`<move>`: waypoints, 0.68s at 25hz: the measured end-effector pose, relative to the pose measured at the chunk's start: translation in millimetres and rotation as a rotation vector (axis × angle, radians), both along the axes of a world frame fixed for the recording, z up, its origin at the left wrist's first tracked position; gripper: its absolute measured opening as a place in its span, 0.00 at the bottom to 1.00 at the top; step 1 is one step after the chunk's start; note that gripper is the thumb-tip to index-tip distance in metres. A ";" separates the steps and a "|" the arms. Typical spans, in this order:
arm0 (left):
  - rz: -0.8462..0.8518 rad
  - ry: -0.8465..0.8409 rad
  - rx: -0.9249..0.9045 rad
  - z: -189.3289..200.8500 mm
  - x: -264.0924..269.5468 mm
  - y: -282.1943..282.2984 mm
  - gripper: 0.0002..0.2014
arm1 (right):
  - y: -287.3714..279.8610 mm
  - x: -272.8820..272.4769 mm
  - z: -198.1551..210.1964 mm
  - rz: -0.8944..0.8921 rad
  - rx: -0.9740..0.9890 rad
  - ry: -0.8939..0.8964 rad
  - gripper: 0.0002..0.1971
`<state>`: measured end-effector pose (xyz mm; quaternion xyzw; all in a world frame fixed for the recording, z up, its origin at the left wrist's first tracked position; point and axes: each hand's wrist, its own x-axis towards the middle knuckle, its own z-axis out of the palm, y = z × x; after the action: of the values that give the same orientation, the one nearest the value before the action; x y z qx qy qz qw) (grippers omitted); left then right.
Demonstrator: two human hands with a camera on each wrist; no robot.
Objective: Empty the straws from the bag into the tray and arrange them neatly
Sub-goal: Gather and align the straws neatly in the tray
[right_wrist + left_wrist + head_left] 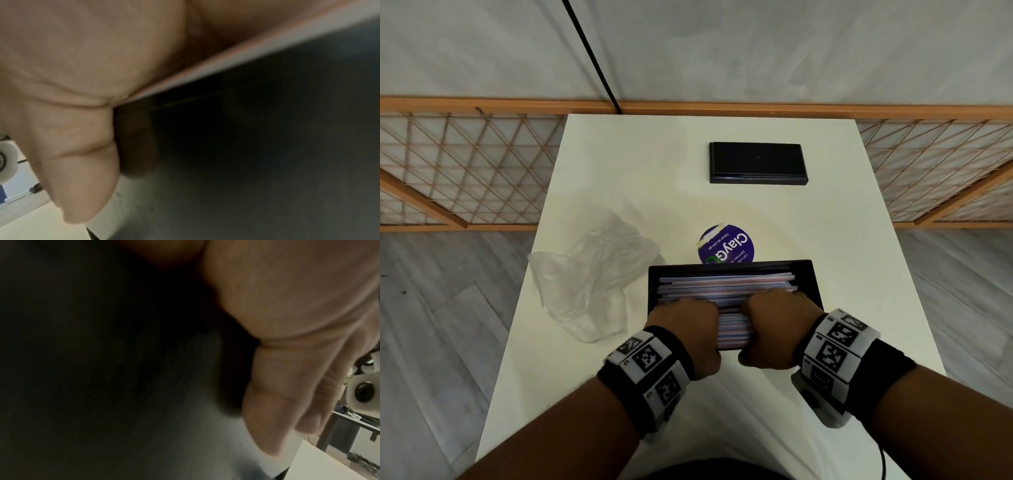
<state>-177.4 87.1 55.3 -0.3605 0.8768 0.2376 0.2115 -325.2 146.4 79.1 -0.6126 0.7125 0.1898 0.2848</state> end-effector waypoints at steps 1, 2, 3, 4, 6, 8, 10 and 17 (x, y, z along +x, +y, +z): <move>-0.004 -0.011 0.006 -0.1 -0.5 -0.4 0.23 | -0.1 -0.1 0.2 0.001 0.003 0.000 0.20; -0.007 -0.014 0.008 0.5 -1.1 -0.7 0.23 | -0.3 -0.2 0.7 -0.001 0.003 -0.003 0.20; -0.008 -0.011 0.002 1.1 -1.7 -0.9 0.24 | -0.4 -0.3 1.2 -0.004 -0.002 -0.008 0.20; -0.012 -0.004 -0.013 2.0 -1.6 -0.5 0.25 | -0.4 -0.1 1.9 -0.006 -0.010 -0.013 0.20; -0.041 0.019 -0.073 4.4 0.8 1.5 0.28 | -0.8 -0.1 3.6 0.010 -0.025 -0.010 0.21; -0.064 0.056 -0.119 4.3 3.5 3.9 0.29 | 0.0 -0.9 4.5 0.018 -0.032 -0.019 0.21; -0.054 0.065 -0.093 4.1 4.6 4.6 0.25 | 1.6 -0.2 3.8 -0.001 -0.023 -0.045 0.22; -0.049 -0.055 0.034 3.5 -3.6 -6.0 0.21 | 0.1 -0.7 2.2 -0.007 -0.007 0.017 0.20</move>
<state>-181.0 81.1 58.8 -0.3417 0.8751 0.2370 0.2475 -326.0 146.5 81.3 -0.6096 0.7176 0.1915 0.2771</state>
